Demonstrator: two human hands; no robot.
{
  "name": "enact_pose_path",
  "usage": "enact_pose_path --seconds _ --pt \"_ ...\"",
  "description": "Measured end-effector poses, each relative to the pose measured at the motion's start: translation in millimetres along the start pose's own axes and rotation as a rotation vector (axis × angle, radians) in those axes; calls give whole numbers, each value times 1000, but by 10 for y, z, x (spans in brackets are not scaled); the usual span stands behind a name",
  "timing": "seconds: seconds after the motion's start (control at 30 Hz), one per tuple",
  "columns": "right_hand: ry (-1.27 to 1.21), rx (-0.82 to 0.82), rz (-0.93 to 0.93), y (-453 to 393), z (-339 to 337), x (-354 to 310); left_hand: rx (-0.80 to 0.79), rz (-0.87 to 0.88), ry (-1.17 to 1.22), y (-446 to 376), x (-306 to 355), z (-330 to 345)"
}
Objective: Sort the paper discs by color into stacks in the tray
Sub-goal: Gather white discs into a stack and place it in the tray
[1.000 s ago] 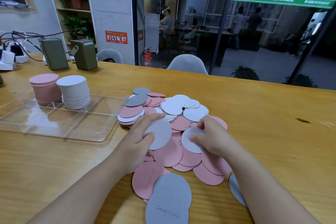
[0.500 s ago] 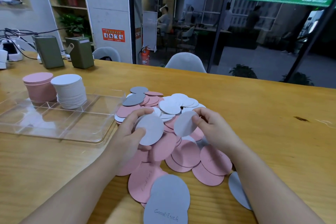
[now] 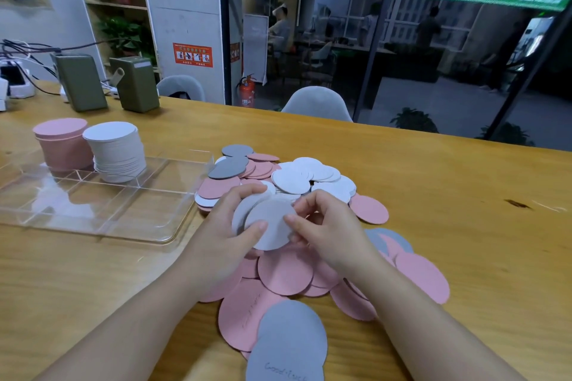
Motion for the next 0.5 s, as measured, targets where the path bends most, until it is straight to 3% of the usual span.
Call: enact_pose_path --seconds 0.07,0.23,0.4,0.5 --pt "13 1 -3 -33 24 -12 -18 23 -49 -6 -3 -24" --pt "225 188 -74 -336 -102 -35 13 39 -90 -31 45 -114" --pt "564 107 -23 -806 -57 87 33 5 -102 -59 86 -246" --pt "586 30 61 -1008 -35 127 41 -33 -94 -76 49 -286"
Point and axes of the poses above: each hand's wrist, its own y-axis away from the middle knuckle, its own z-axis out of the palm, x = y × z, the point moved 3 cm from there along -y, towards the middle knuckle, and after that the axes turned 7 degrees about z, right-handed, at the moved point
